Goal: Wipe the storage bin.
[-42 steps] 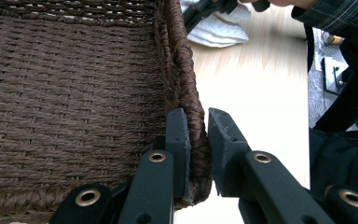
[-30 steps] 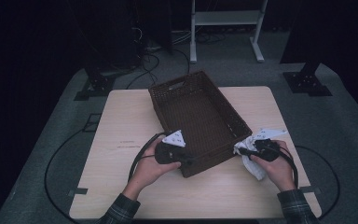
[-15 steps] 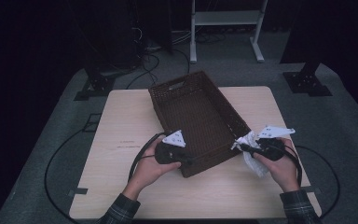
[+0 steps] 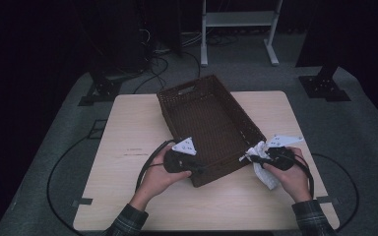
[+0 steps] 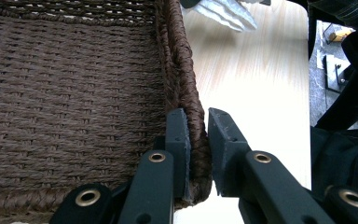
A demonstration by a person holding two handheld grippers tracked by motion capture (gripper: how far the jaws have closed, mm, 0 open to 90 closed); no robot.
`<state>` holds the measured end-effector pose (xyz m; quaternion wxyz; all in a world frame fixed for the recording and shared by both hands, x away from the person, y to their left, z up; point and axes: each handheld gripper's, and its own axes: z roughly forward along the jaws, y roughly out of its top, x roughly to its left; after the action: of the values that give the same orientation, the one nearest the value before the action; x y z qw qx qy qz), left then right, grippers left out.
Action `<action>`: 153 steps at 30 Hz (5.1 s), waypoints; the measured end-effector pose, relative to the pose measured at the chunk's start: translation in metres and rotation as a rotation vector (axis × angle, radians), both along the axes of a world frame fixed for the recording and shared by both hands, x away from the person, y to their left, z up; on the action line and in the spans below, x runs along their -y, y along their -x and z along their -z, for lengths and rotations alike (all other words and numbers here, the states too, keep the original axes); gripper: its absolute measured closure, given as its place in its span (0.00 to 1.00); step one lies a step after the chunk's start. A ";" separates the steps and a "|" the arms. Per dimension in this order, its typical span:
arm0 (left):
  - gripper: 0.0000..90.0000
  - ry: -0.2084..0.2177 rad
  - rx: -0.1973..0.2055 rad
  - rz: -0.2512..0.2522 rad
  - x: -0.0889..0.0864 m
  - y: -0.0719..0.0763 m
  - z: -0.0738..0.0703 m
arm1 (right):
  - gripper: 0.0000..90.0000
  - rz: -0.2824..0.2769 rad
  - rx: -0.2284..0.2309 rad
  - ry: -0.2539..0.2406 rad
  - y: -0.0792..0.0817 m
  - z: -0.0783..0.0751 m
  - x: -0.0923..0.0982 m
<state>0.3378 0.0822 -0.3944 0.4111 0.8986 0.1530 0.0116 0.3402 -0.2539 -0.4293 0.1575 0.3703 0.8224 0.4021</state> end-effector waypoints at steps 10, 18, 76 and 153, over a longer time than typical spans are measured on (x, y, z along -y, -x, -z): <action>0.87 0.000 -0.002 -0.002 0.000 0.000 0.000 | 0.83 0.001 -0.024 -0.011 -0.002 0.009 -0.001; 0.87 0.000 -0.002 -0.002 0.000 0.000 0.000 | 0.83 -0.001 -0.063 0.015 -0.005 0.020 -0.003; 0.87 -0.004 0.002 -0.003 0.001 0.001 0.000 | 0.83 -0.047 0.090 -0.067 0.018 -0.034 -0.006; 0.87 0.006 -0.006 -0.001 0.001 0.000 0.001 | 0.83 -0.130 0.070 -0.085 0.026 -0.033 -0.033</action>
<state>0.3380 0.0812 -0.3952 0.4135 0.8972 0.1548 0.0087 0.3147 -0.2211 -0.3965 0.1435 0.3081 0.8210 0.4588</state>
